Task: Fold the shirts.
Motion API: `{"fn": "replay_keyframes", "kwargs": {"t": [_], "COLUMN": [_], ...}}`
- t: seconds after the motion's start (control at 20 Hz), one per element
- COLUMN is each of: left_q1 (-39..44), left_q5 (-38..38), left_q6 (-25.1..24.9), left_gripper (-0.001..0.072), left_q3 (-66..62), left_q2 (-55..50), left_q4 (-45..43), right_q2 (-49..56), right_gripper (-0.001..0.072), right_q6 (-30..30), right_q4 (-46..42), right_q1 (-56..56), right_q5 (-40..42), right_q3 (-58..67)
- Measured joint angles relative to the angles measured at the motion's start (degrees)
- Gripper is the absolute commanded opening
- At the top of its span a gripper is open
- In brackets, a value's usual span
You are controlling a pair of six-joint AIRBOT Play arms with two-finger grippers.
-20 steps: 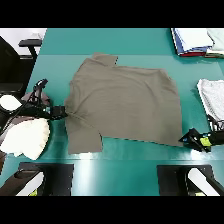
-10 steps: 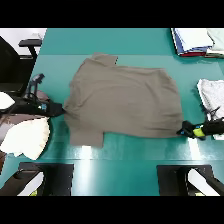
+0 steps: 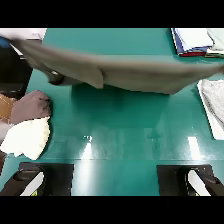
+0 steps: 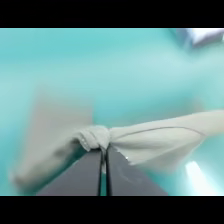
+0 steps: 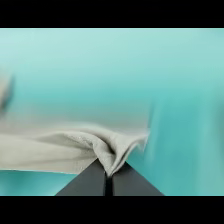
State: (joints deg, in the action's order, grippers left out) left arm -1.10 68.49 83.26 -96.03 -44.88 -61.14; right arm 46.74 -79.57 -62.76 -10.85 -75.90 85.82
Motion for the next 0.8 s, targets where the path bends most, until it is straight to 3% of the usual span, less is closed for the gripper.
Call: {"fn": "replay_keyframes", "kwargs": {"t": [0.2, 0.4, 0.8], "left_q1": [0.0, 0.0, 0.0], "left_q5": [-1.2, -2.6, 3.1], "left_q6": [2.4, 3.9, 4.8], "left_gripper": [0.0020, 0.0020, 0.0021], "left_q3": [-15.9, -21.9, -12.1], "left_q2": [0.2, 0.0, -12.4], "left_q4": [-0.1, -0.4, -4.0], "right_q2": [2.9, 6.8, 15.8], "right_gripper": [0.0015, 0.0015, 0.0015], "right_q6": [-0.3, -2.5, -5.2], "right_q4": [-0.3, -2.6, -4.8], "right_q1": [0.2, 0.3, 1.2], "right_q5": [-4.3, -8.0, -11.5], "right_q3": [21.9, 35.2, 24.9]}}
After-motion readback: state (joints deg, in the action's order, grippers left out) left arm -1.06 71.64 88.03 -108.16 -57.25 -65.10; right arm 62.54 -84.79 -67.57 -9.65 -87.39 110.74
